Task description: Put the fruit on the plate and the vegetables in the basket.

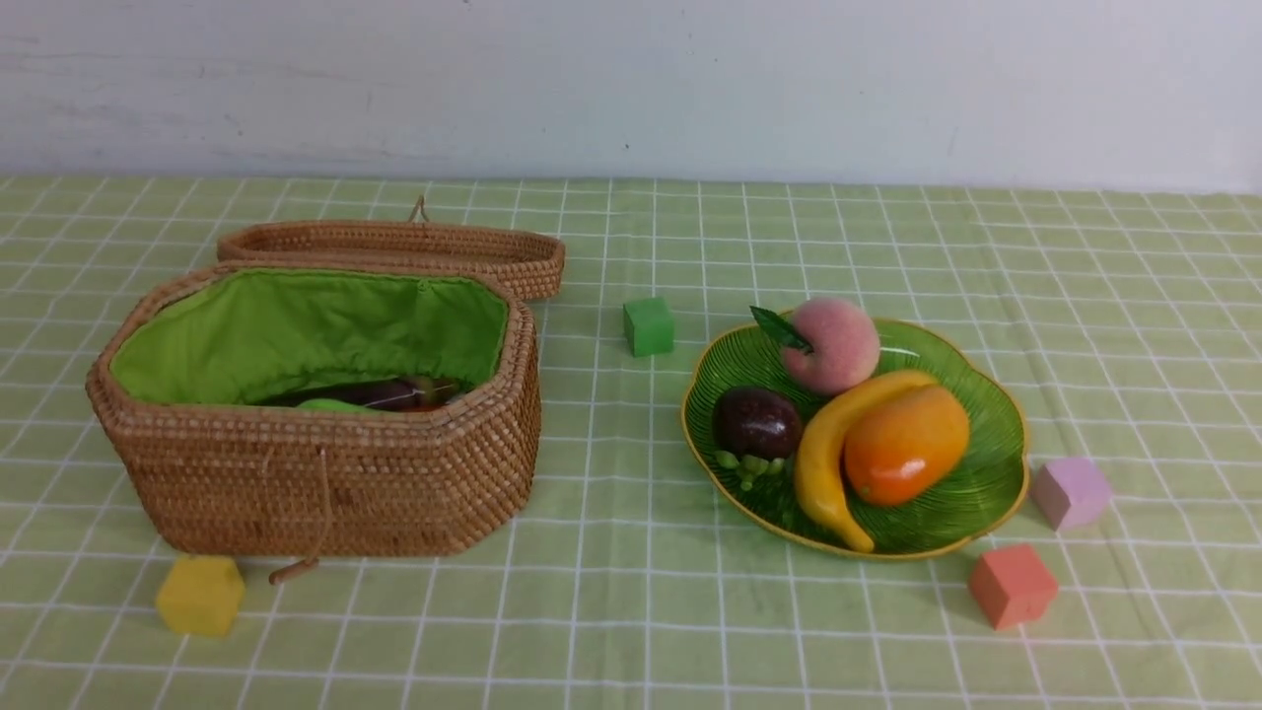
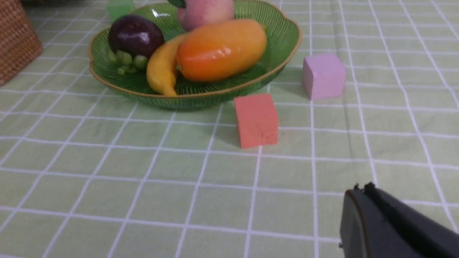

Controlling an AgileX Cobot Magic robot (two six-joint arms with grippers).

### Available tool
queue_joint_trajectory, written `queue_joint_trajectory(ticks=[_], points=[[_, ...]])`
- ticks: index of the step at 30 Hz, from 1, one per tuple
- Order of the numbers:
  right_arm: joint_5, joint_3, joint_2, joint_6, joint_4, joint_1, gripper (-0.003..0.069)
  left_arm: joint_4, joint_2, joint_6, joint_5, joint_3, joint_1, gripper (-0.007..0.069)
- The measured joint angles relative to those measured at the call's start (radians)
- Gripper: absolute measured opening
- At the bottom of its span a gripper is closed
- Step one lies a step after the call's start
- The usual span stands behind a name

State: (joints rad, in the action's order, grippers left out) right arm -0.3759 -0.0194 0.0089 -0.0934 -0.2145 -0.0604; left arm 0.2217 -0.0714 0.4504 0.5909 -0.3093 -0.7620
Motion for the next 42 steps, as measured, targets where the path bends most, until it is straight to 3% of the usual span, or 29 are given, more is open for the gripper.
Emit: queue_joint_trajectory(ticks=[6, 9, 36, 39, 42], points=[[-0.018, 0.002, -0.019, 0.206, 0.175, 0.000, -0.0019, -0.001, 0.001, 0.000, 0.001, 0.000, 0.000, 0.0005], [-0.018, 0.002, -0.019, 0.261, 0.200, 0.000, -0.0018, -0.002, 0.001, 0.000, 0.002, 0.000, 0.000, 0.0008], [-0.019, 0.002, -0.019, 0.283, 0.207, 0.000, -0.0001, 0.000, 0.001, 0.000, -0.006, 0.004, 0.000, 0.0022], [-0.019, 0.002, -0.019, 0.283, 0.207, 0.000, 0.0001, 0.000, 0.001, 0.000, -0.060, 0.026, 0.004, 0.0022], [-0.019, 0.002, -0.019, 0.283, 0.207, 0.000, 0.0001, -0.008, 0.001, -0.022, -0.245, 0.096, 0.092, -0.0013]])
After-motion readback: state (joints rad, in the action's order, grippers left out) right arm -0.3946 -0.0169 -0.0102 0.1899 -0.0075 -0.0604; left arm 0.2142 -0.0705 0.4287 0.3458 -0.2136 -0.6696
